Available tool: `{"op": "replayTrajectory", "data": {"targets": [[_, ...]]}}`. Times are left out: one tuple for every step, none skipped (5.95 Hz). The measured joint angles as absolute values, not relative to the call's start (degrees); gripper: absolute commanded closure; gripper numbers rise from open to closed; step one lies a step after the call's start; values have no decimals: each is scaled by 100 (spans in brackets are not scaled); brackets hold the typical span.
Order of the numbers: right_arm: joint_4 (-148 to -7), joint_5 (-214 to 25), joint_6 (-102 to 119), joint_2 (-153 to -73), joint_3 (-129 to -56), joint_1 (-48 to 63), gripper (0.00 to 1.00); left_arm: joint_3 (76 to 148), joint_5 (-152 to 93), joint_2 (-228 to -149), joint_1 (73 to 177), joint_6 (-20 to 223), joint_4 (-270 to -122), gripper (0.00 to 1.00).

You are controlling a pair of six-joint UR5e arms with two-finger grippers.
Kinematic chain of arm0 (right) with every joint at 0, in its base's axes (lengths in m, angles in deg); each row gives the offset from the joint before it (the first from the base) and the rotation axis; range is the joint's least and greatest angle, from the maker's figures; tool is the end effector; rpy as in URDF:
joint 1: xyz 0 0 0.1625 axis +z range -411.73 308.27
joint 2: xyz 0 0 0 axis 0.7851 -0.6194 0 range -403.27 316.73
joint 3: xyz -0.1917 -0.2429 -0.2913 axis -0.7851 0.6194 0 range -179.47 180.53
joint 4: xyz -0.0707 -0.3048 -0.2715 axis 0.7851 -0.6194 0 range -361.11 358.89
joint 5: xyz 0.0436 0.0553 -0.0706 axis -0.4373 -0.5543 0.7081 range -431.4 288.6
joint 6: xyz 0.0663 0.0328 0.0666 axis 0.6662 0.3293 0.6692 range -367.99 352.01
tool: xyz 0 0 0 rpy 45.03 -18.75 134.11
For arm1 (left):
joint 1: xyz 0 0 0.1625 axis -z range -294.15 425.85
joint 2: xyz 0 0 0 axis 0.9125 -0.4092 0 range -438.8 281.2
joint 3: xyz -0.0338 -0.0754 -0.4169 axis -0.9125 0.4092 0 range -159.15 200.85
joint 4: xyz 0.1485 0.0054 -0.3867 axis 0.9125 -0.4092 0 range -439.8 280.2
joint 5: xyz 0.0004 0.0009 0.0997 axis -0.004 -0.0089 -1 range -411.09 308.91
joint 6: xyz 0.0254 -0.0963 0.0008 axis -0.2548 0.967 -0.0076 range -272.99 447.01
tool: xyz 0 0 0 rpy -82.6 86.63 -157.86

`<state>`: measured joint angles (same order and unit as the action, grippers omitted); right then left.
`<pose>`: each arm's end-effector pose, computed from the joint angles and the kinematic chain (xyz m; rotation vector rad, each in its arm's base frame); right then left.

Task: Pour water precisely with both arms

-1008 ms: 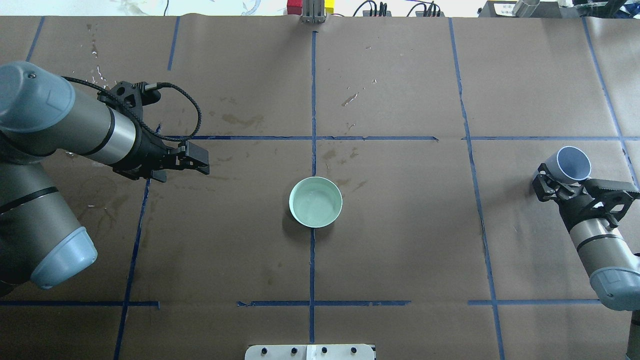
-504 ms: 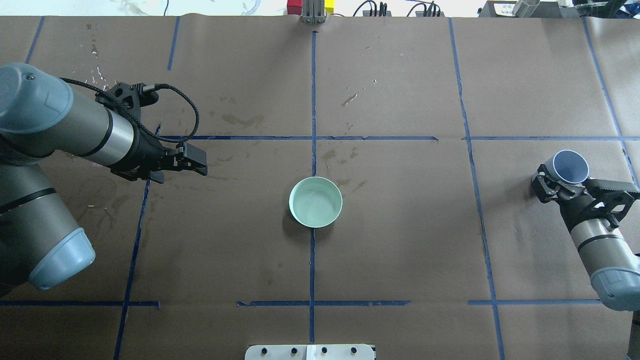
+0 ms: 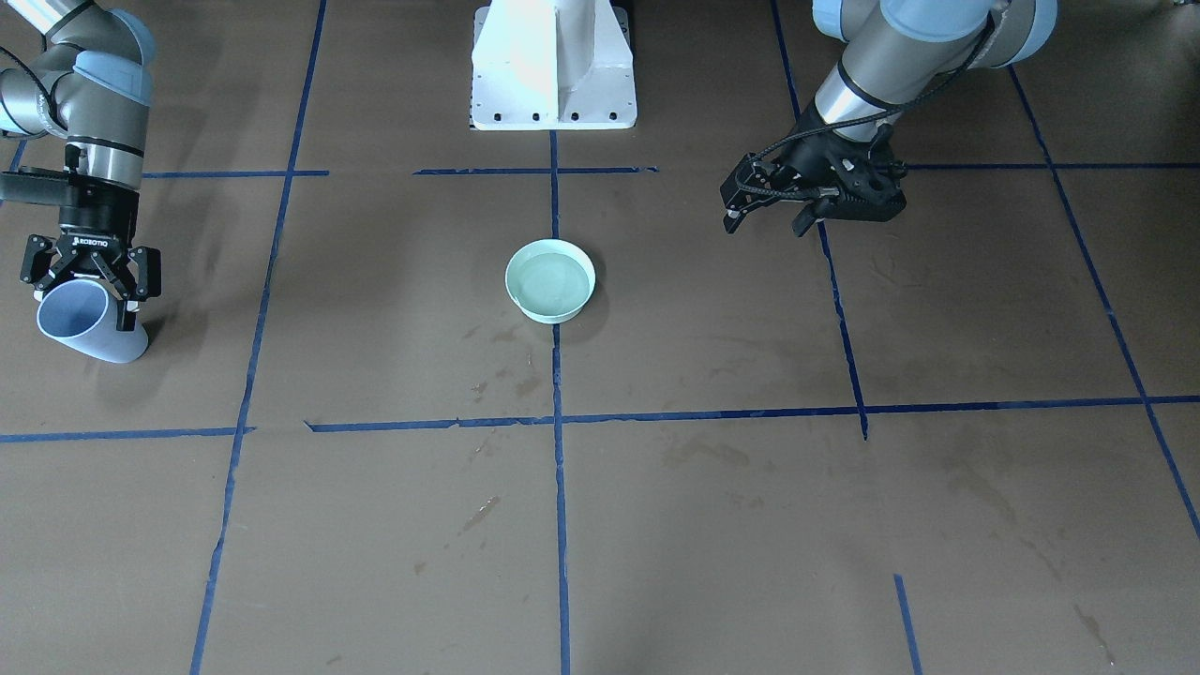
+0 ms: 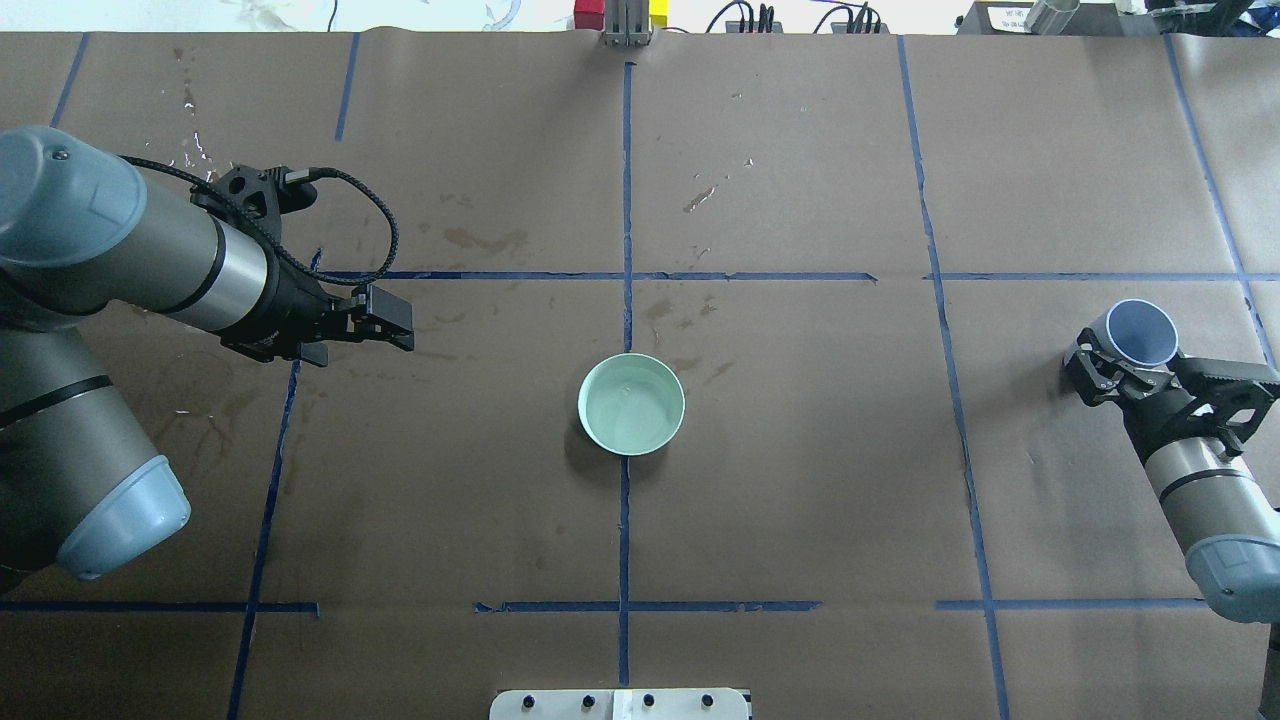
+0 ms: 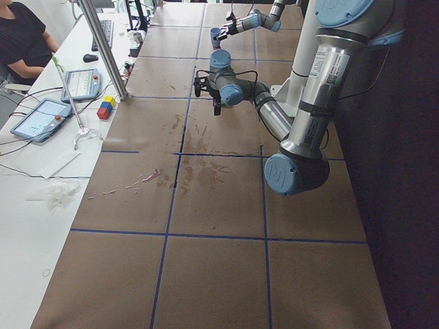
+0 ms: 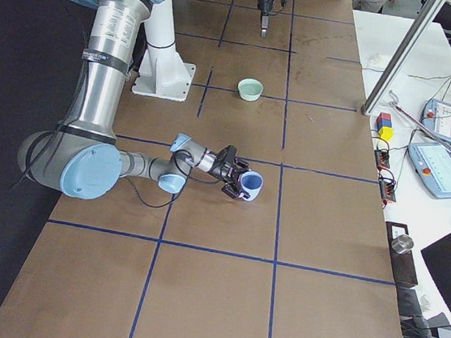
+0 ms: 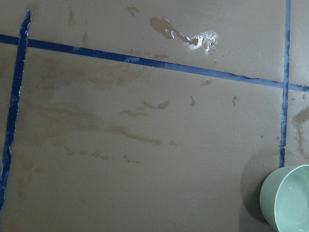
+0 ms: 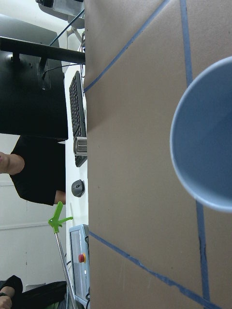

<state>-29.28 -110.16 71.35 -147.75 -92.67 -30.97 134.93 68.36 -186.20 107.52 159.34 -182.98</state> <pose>-0.2898 -0.3353 0.6132 1.0324 -0.5688 0.5492 0.3543 -0.4283 0.2770 0.0498 1.0428 -0.1353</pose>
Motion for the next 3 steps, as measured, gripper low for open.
{"op": "replayTrajectory", "data": {"targets": [[-2907, -11018, 7087, -14886, -9425, -3093, 0, 13490, 6836, -18620, 10751, 15932, -18298, 0], [-2900, -11022, 6997, -15043, -9638, -3087, 0, 13487, 6838, -18620, 10751, 15928, -18298, 0], [-2898, -11024, 6893, -15139, -9792, -3084, 0, 13482, 6842, -18620, 10751, 15926, -18298, 0]]}}
